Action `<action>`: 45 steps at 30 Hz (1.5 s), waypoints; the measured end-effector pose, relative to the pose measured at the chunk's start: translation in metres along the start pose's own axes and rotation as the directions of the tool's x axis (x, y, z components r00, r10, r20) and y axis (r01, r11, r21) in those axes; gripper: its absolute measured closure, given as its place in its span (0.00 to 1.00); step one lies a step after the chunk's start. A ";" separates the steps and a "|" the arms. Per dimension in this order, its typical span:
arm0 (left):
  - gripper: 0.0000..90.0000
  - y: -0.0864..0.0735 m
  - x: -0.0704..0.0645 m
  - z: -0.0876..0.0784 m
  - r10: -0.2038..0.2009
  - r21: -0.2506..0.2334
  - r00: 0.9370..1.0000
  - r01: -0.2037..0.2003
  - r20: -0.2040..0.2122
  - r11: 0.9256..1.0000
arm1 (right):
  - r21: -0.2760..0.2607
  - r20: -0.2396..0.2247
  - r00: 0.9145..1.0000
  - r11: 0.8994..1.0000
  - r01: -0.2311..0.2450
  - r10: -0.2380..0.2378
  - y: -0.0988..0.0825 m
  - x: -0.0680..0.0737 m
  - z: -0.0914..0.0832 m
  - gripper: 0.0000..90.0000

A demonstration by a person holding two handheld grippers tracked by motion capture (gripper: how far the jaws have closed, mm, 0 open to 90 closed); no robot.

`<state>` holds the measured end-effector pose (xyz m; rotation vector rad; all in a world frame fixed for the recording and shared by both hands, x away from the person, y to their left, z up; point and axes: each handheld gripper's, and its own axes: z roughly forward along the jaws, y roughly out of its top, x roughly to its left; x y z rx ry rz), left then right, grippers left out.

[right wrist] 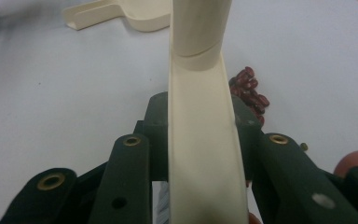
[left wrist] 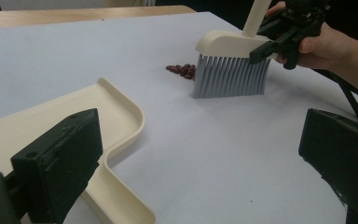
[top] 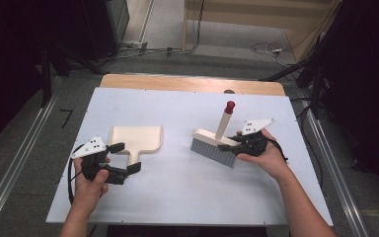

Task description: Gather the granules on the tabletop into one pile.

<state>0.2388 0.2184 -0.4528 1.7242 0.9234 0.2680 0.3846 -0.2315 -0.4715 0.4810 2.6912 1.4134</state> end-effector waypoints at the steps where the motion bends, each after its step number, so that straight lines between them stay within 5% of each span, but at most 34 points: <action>1: 0.00 0.000 0.000 0.000 0.001 0.001 1.000 -0.001 -0.001 1.000 | -0.004 0.004 1.000 1.000 -0.006 0.006 0.000 -0.001 0.000 0.73; 25: 0.00 0.000 -0.001 0.001 -0.001 0.001 1.000 0.001 0.000 1.000 | -0.048 0.132 0.991 0.999 0.015 -0.009 0.003 -0.002 -0.006 0.73; 36: 0.00 0.000 -0.001 0.002 0.002 0.003 1.000 -0.002 0.000 1.000 | -0.079 0.112 0.994 0.997 0.015 -0.006 0.012 0.008 -0.016 0.73; 45: 0.00 0.000 -0.001 0.001 0.001 0.004 1.000 -0.001 0.000 1.000 | 0.003 0.070 0.997 1.000 0.024 -0.024 0.014 0.011 0.002 0.73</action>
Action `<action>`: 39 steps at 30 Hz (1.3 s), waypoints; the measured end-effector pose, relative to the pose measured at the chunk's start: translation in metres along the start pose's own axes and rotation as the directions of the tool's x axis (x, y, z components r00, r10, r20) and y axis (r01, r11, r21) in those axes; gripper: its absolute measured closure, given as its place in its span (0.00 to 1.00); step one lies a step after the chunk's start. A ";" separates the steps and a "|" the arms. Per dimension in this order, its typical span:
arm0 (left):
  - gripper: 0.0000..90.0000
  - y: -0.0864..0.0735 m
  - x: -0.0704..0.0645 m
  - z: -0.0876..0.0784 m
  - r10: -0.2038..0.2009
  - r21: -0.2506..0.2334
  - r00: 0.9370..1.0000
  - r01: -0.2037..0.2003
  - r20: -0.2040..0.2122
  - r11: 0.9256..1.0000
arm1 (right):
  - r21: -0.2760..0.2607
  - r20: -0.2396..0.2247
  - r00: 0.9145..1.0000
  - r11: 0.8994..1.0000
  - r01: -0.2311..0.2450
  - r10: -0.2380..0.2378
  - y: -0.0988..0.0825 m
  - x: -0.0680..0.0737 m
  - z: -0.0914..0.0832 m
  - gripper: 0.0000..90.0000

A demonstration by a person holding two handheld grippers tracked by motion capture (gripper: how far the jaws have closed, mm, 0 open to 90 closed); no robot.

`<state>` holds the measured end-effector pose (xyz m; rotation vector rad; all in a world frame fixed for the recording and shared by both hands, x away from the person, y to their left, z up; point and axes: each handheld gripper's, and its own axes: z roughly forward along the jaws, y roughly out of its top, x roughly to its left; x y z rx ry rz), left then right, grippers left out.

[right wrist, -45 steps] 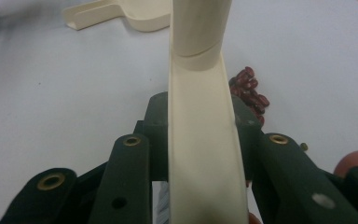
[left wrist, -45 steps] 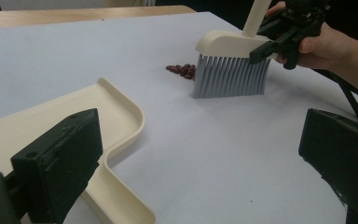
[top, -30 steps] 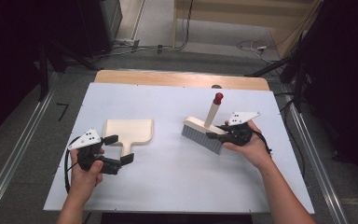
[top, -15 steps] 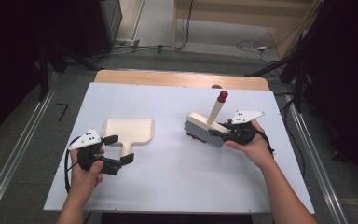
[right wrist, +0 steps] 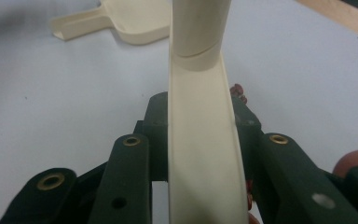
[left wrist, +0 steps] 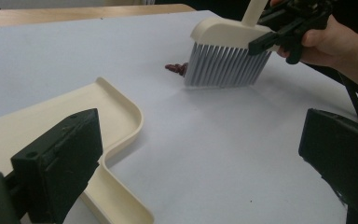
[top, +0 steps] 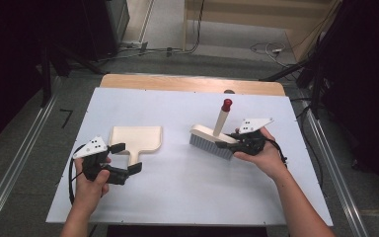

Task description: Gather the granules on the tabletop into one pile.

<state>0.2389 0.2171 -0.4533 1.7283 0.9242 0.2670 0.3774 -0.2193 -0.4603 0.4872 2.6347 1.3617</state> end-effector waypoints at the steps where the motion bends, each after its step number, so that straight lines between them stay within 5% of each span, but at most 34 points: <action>1: 0.00 0.000 0.000 0.000 0.000 0.000 1.000 0.000 0.000 1.000 | 0.010 0.007 1.000 1.000 0.007 -0.007 -0.001 -0.001 0.002 0.73; 9: 0.00 0.000 0.001 -0.001 -0.003 -0.003 1.000 0.003 0.001 1.000 | -0.023 0.060 0.998 1.000 -0.003 0.004 0.001 -0.003 -0.004 0.73; 15: 0.00 0.000 0.000 0.000 -0.001 0.000 1.000 0.001 0.001 1.000 | -0.151 0.165 0.983 0.987 -0.053 0.078 0.007 -0.005 -0.025 0.73; 18: 0.00 0.000 0.000 0.001 0.001 -0.001 1.000 -0.001 0.003 1.000 | -0.169 0.274 0.951 0.981 -0.099 0.143 0.007 -0.014 -0.033 0.73; 22: 0.00 0.000 0.000 0.001 -0.003 -0.004 1.000 0.003 0.003 1.000 | -0.109 0.404 0.890 0.977 -0.181 0.210 -0.002 -0.029 -0.032 0.73; 24: 0.00 0.000 0.000 0.001 -0.002 -0.004 1.000 0.002 0.002 1.000 | -0.078 0.433 0.873 0.974 -0.211 0.224 -0.007 -0.032 -0.026 0.73; 26: 0.00 0.000 0.001 0.000 0.001 0.001 1.000 -0.001 0.001 1.000 | -0.053 0.442 0.871 0.976 -0.213 0.214 -0.013 -0.033 -0.021 0.73; 31: 0.00 -0.001 0.001 0.001 -0.002 0.001 1.000 0.002 0.001 1.000 | -0.064 0.422 0.883 0.978 -0.197 0.205 -0.015 -0.025 -0.013 0.73; 33: 0.00 0.000 0.001 0.001 0.001 0.002 1.000 -0.001 0.001 1.000 | -0.057 0.405 0.896 0.983 -0.177 0.185 -0.014 -0.020 -0.011 0.73; 39: 0.00 0.000 0.000 0.001 0.002 -0.001 1.000 -0.002 0.003 1.000 | -0.030 0.388 0.911 0.990 -0.137 0.138 -0.011 -0.007 -0.007 0.73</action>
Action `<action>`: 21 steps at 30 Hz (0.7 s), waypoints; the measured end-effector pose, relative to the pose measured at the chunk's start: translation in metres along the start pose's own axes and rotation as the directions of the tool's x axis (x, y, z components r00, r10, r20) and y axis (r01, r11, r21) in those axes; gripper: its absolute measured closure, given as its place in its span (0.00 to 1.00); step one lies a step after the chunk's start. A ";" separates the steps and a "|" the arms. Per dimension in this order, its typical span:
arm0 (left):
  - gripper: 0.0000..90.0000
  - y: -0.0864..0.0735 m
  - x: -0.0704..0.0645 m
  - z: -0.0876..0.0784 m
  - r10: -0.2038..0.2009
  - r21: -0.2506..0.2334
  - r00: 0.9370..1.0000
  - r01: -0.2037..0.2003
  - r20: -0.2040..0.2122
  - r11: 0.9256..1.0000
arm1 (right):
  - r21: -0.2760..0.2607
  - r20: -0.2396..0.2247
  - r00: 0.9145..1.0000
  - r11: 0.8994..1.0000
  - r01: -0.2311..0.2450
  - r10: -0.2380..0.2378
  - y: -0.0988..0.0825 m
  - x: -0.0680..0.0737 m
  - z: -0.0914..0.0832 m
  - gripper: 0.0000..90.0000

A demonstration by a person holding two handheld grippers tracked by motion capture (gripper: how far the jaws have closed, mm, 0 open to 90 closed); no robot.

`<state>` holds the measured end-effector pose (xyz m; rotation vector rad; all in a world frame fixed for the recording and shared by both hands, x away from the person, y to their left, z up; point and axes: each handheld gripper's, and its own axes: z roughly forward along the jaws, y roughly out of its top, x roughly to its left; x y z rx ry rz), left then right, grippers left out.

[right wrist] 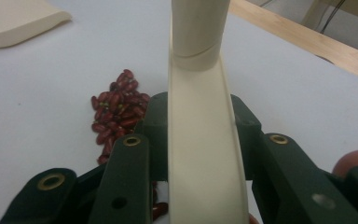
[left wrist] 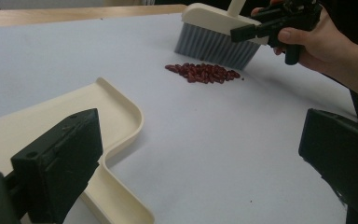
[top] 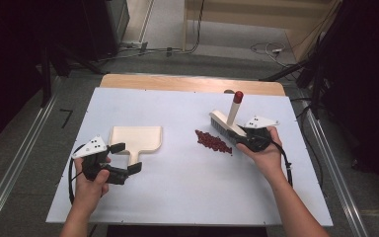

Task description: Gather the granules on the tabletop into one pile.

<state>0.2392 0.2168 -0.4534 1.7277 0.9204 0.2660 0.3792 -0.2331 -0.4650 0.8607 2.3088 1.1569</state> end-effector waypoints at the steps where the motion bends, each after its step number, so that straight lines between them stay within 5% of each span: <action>1: 0.00 0.000 0.000 0.000 0.001 0.000 1.000 -0.001 0.000 1.000 | -0.001 -0.005 1.000 1.000 0.002 -0.002 0.000 0.001 -0.001 0.73; 4: 0.00 0.000 -0.001 0.001 0.001 0.004 1.000 -0.001 -0.002 1.000 | -0.027 -0.020 1.000 1.000 -0.003 0.002 0.001 0.002 -0.004 0.73; 8: 0.00 0.000 0.000 0.000 0.001 0.001 1.000 -0.001 -0.001 1.000 | -0.036 0.040 0.997 0.997 -0.063 0.064 0.002 0.001 -0.009 0.73; 11: 0.00 0.000 0.000 -0.001 -0.004 -0.002 1.000 0.004 -0.004 1.000 | 0.004 0.121 0.969 0.976 -0.219 0.217 0.002 0.006 -0.015 0.73; 14: 0.00 0.000 0.001 -0.002 -0.004 -0.005 1.000 0.004 -0.003 1.000 | 0.021 0.213 0.952 0.973 -0.231 0.221 -0.001 0.016 -0.017 0.73; 21: 0.00 0.001 0.000 -0.003 0.000 -0.010 1.000 0.000 -0.003 1.000 | -0.005 0.237 0.936 0.964 -0.266 0.260 -0.006 0.039 -0.016 0.73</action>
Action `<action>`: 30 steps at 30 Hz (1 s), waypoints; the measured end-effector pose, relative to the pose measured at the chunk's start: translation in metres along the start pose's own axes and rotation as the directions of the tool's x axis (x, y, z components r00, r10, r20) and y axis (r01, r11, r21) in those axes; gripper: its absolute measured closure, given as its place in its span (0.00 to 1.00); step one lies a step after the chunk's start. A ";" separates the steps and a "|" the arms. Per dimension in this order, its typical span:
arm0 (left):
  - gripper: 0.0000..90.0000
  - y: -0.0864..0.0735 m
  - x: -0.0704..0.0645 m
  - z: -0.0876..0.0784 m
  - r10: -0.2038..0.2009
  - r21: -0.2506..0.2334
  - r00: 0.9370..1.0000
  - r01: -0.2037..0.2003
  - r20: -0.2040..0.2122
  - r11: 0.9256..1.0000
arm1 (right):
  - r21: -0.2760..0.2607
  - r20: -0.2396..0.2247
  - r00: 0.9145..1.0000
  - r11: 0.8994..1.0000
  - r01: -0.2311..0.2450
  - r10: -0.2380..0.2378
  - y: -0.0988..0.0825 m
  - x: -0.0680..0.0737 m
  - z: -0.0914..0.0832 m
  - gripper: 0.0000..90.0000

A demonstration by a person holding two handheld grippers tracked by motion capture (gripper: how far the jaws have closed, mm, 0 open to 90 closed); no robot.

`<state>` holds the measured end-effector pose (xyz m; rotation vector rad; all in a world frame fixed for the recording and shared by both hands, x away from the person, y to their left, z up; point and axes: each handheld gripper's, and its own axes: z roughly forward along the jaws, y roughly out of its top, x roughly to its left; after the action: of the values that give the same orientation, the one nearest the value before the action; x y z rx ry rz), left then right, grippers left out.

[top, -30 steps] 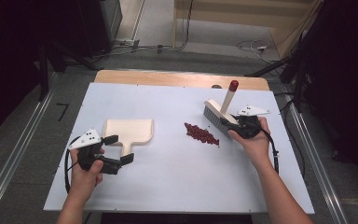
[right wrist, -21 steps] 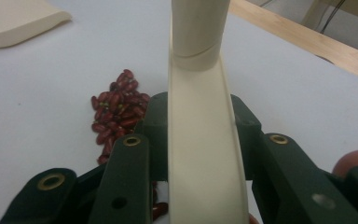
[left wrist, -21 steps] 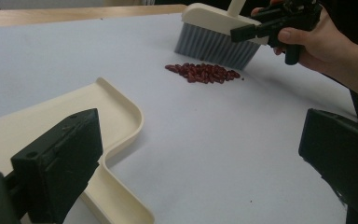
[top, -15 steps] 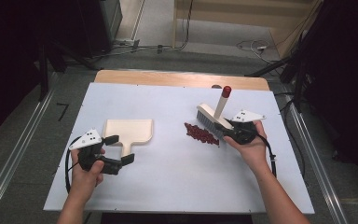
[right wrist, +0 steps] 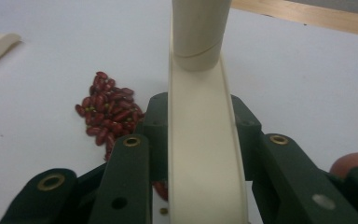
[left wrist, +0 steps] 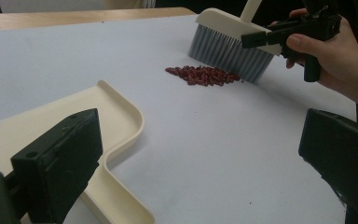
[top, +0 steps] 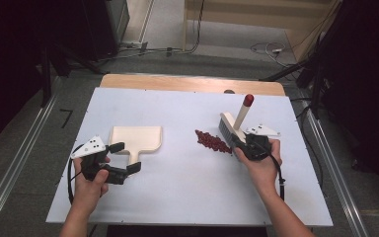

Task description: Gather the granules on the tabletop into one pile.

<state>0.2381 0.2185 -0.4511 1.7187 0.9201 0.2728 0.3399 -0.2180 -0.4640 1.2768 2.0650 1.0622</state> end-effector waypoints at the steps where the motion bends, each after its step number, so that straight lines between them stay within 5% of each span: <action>1: 0.00 0.000 0.000 0.000 -0.001 -0.002 1.000 0.001 0.000 1.000 | -0.001 0.010 1.000 1.000 -0.004 0.004 0.000 0.004 0.000 0.73; 11: 0.00 0.001 0.000 -0.003 -0.002 -0.010 1.000 0.002 0.000 1.000 | -0.025 0.045 0.999 1.000 0.010 -0.009 0.006 0.028 0.014 0.73; 30: 0.00 0.001 0.000 -0.003 0.000 -0.009 1.000 0.000 -0.001 1.000 | -0.072 0.004 0.999 0.997 0.032 -0.032 0.016 0.017 0.008 0.73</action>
<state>0.2371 0.2205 -0.4497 1.7101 0.9183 0.2771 0.3466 -0.1953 -0.4554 1.2053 2.0198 1.1090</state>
